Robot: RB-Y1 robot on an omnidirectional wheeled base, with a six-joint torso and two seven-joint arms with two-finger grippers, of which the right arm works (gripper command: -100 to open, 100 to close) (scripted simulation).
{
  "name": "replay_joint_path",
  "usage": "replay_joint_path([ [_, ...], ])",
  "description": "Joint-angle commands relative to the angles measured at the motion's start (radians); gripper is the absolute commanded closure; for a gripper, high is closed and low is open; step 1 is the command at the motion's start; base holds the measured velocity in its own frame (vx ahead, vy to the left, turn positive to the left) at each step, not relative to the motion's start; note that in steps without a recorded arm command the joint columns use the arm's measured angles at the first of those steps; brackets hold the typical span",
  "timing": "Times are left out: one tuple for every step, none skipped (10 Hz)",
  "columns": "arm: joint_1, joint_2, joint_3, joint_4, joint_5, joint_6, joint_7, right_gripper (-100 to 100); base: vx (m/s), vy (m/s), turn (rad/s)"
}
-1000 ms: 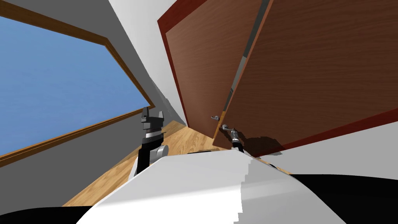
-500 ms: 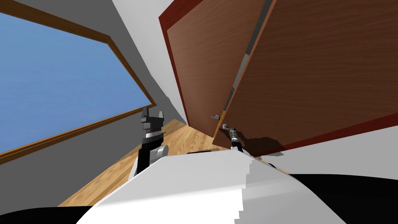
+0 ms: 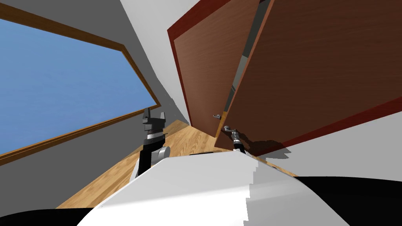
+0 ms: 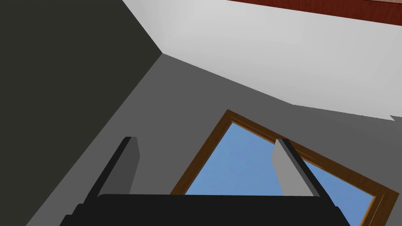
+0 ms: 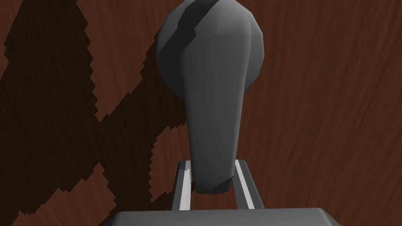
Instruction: Pull the door open
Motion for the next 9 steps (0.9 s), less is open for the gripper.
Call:
replay_joint_path([
  [-0.020,-0.001,0.018,0.025,0.012,-0.029,-0.014,100,-0.063,-0.012,0.040],
  [-0.020,-0.001,0.018,0.025,0.012,-0.029,-0.014,100,-0.069,-0.017,0.047],
  [-0.017,-0.004,0.038,0.021,0.024,-0.036,-0.031,100,-0.139,-0.021,0.111],
  [-0.015,-0.007,0.050,0.019,0.033,-0.040,-0.042,100,-0.222,-0.023,0.139],
  [-0.013,-0.009,0.061,0.017,0.040,-0.043,-0.053,100,-0.215,-0.053,0.114],
  [-0.013,-0.009,0.061,0.017,0.040,-0.043,-0.053,100,-0.122,-0.037,0.037],
  [-0.010,-0.012,0.079,0.014,0.052,-0.049,-0.068,100,-0.183,-0.027,0.071],
  [-0.009,-0.013,0.084,0.013,0.056,-0.051,-0.073,100,-0.206,-0.059,0.072],
  [-0.008,-0.019,0.072,0.011,0.048,-0.042,-0.066,100,-0.085,-0.033,0.014],
])
